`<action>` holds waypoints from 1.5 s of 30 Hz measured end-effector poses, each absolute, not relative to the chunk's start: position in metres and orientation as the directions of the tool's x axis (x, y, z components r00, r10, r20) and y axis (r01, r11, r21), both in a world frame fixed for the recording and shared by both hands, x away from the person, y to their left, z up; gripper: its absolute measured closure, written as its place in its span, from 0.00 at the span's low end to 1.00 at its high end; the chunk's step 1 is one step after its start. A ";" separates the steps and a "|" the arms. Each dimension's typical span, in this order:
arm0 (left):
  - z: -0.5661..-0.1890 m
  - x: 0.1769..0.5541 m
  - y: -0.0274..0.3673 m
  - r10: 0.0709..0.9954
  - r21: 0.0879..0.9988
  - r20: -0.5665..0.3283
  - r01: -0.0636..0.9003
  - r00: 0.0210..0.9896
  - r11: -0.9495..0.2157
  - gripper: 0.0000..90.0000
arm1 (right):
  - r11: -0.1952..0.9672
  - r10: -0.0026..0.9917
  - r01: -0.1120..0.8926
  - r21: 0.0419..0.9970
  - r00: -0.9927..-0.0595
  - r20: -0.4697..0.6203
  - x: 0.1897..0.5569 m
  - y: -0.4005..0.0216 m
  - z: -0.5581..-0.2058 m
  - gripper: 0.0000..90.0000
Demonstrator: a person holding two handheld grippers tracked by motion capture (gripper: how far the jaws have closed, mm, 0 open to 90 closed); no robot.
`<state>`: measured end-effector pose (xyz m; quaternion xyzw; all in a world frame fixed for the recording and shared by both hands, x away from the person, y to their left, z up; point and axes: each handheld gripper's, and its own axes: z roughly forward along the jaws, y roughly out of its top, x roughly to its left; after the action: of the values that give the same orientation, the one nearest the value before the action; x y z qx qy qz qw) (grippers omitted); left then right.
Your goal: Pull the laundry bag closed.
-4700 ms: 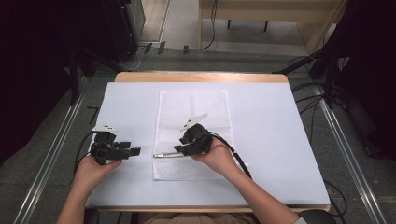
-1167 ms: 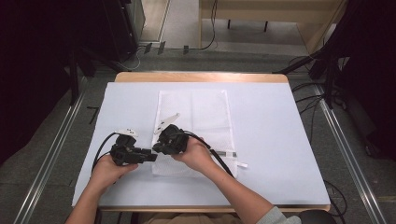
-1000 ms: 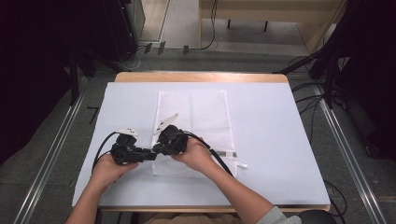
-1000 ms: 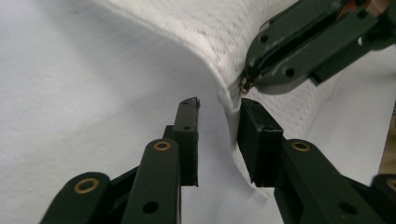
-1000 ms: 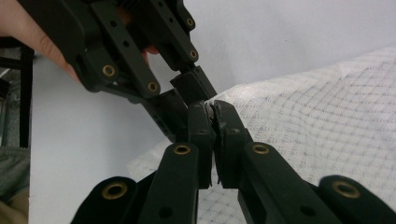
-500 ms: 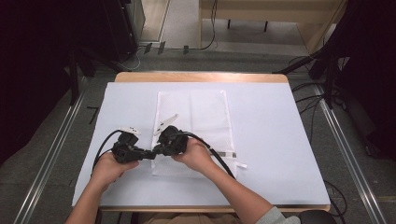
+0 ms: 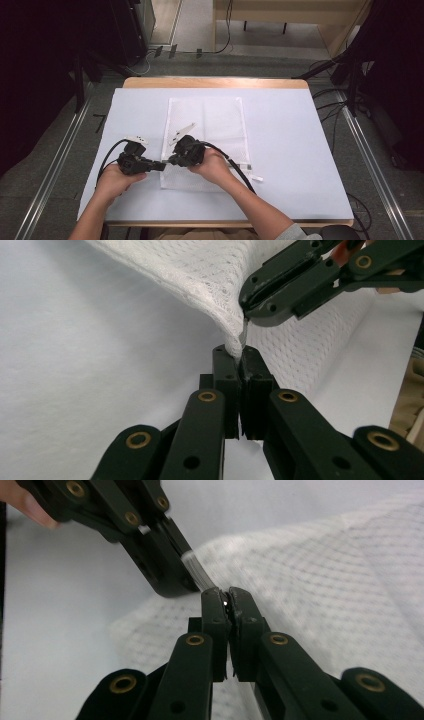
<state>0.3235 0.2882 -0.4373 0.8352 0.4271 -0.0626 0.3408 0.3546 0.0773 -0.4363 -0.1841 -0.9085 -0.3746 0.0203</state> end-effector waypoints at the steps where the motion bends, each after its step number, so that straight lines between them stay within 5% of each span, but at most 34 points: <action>1: -0.438 0.323 0.289 0.671 0.518 -0.398 0.757 0.625 -0.398 0.99 | 0.649 0.328 0.357 0.672 -0.928 0.176 0.355 0.076 -0.437 0.98; 45: -0.438 0.320 0.293 0.656 0.534 -0.398 0.743 0.642 -0.403 0.98 | 0.654 0.352 0.372 0.659 -0.920 0.171 0.358 0.048 -0.442 0.98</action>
<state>0.3204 0.2934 -0.4381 0.8353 0.4186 -0.0623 0.3509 0.3583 0.0481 -0.4420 -0.1991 -0.9092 -0.3655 0.0142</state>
